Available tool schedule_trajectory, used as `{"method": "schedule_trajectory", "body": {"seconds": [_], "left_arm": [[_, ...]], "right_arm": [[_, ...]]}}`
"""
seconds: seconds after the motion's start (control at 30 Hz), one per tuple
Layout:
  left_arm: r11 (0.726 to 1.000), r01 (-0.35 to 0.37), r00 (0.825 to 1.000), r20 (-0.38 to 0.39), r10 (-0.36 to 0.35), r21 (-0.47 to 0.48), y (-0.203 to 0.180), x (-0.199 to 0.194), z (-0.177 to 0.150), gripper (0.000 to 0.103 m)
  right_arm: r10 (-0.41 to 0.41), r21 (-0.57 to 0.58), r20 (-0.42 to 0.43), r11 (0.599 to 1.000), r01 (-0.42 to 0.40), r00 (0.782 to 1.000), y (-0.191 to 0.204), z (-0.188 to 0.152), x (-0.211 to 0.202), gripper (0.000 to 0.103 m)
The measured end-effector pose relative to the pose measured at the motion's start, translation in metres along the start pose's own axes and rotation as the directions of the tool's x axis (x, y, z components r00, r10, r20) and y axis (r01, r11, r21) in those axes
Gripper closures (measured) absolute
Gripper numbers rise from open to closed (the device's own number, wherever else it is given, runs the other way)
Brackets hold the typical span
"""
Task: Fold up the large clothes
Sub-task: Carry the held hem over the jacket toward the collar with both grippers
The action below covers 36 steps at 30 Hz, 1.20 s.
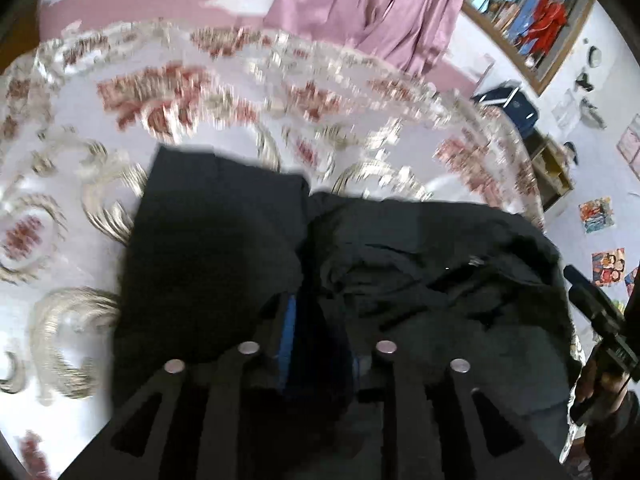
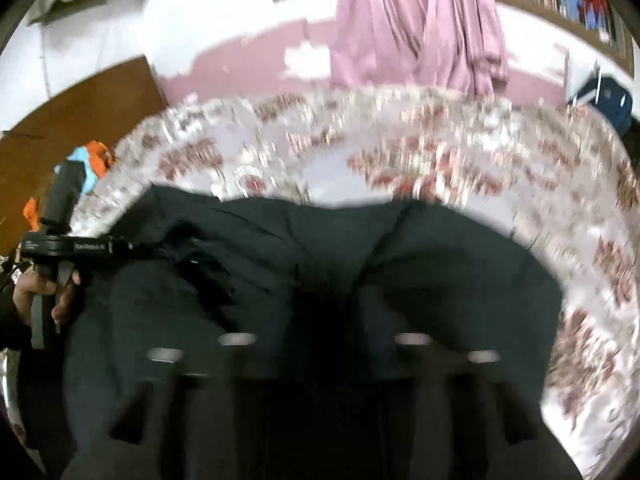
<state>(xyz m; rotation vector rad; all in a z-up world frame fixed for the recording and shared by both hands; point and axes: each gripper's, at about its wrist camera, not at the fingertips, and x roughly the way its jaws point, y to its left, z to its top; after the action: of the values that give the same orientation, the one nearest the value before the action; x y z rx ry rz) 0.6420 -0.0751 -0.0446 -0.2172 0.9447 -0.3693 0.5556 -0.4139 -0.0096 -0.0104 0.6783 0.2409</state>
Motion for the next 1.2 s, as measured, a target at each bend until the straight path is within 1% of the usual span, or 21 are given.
{"method": "schedule_trajectory", "body": {"seconds": [0.07,0.1,0.13,0.17,0.2,0.23,0.3,0.33,0.37,0.47,0.53,0.57,0.6,0.63,0.73,0.8,0.87,0.97,1.03,1.1,1.2], "left_arm": [[0.999,0.005,0.998,0.063,-0.007,0.032,-0.005,-0.014,0.006,0.064],[0.999,-0.001,0.994,0.107,-0.004,0.046,-0.009,-0.019,0.013,0.041],[0.999,-0.010,0.985,0.172,0.001,0.048,-0.014,-0.025,0.021,0.027],[0.999,-0.011,0.977,0.213,0.002,0.042,-0.016,-0.027,0.026,0.025],[0.999,-0.002,0.968,0.250,-0.006,0.032,-0.019,-0.029,0.034,0.024],[1.000,0.023,0.963,0.268,-0.027,0.020,-0.023,-0.024,0.045,0.024],[0.999,0.042,0.966,0.255,-0.039,-0.004,-0.028,-0.011,0.061,0.024],[0.999,0.052,0.969,0.244,-0.046,-0.017,-0.032,-0.001,0.068,0.024],[0.997,0.073,0.973,0.220,-0.065,-0.027,-0.035,0.011,0.074,0.024],[0.992,0.121,0.985,0.130,-0.117,-0.029,-0.043,0.040,0.075,0.024],[0.987,0.159,0.985,0.062,-0.160,0.018,-0.049,0.056,0.067,0.028],[0.984,0.169,0.984,0.039,-0.171,0.047,-0.051,0.058,0.062,0.031],[0.976,0.194,0.981,-0.005,-0.194,0.098,-0.054,0.064,0.055,0.043],[0.968,0.207,0.978,-0.047,-0.203,0.142,-0.057,0.069,0.047,0.053],[0.944,0.228,0.973,-0.105,-0.208,0.240,-0.062,0.067,0.024,0.059],[0.931,0.265,0.962,-0.136,-0.238,0.249,-0.060,0.065,0.019,0.064],[0.923,0.293,0.949,-0.193,-0.249,0.250,-0.057,0.068,0.017,0.067],[0.913,0.286,0.945,-0.242,-0.219,0.292,-0.061,0.075,0.013,0.068],[0.906,0.241,0.957,-0.243,-0.160,0.349,-0.068,0.081,0.008,0.068],[0.902,0.186,0.967,-0.234,-0.098,0.390,-0.075,0.092,0.005,0.067],[0.901,0.131,0.975,-0.216,-0.043,0.415,-0.081,0.102,0.003,0.068]], "right_arm": [[0.007,0.004,0.025,1.000,-0.007,1.000,0.000,0.017,-0.011,0.043],[-0.002,0.007,0.029,1.000,0.001,1.000,0.000,0.026,-0.011,0.043],[-0.015,0.011,0.037,1.000,0.015,0.999,0.000,0.036,-0.010,0.043],[-0.033,0.012,0.047,0.999,0.033,0.998,0.001,0.047,-0.008,0.043],[-0.048,0.014,0.045,0.999,0.048,0.998,0.001,0.056,-0.004,0.043],[-0.061,0.020,0.043,0.998,0.060,0.997,0.002,0.067,0.002,0.043],[-0.076,0.048,0.020,0.996,0.075,0.997,0.002,0.083,0.019,0.043],[-0.064,0.068,0.013,0.996,0.063,0.998,0.001,0.088,0.027,0.043],[-0.044,0.091,0.002,0.995,0.044,0.999,-0.001,0.093,0.036,0.043],[0.033,0.132,-0.077,0.991,-0.022,0.996,0.001,0.093,0.066,0.044],[0.063,0.102,-0.133,0.994,-0.050,0.989,0.010,0.083,0.080,0.057],[0.071,0.073,-0.168,0.996,-0.059,0.983,0.015,0.075,0.085,0.068],[0.076,0.043,-0.206,0.997,-0.069,0.976,0.021,0.067,0.088,0.076],[0.061,-0.007,-0.260,0.998,-0.065,0.964,0.029,0.055,0.091,0.080],[0.013,-0.124,-0.344,0.990,-0.060,0.939,0.041,0.030,0.089,0.080],[0.001,-0.164,-0.386,0.984,-0.070,0.922,0.041,0.021,0.087,0.081],[0.004,-0.174,-0.429,0.981,-0.087,0.903,0.037,0.016,0.087,0.081],[0.037,-0.124,-0.453,0.987,-0.104,0.891,0.027,0.017,0.092,0.081],[0.030,-0.125,-0.459,0.987,-0.098,0.888,0.026,0.013,0.101,0.081],[0.002,-0.148,-0.457,0.986,-0.079,0.889,0.030,0.008,0.110,0.081],[-0.037,-0.187,-0.440,0.981,-0.051,0.897,0.035,0.004,0.120,0.081]]}}
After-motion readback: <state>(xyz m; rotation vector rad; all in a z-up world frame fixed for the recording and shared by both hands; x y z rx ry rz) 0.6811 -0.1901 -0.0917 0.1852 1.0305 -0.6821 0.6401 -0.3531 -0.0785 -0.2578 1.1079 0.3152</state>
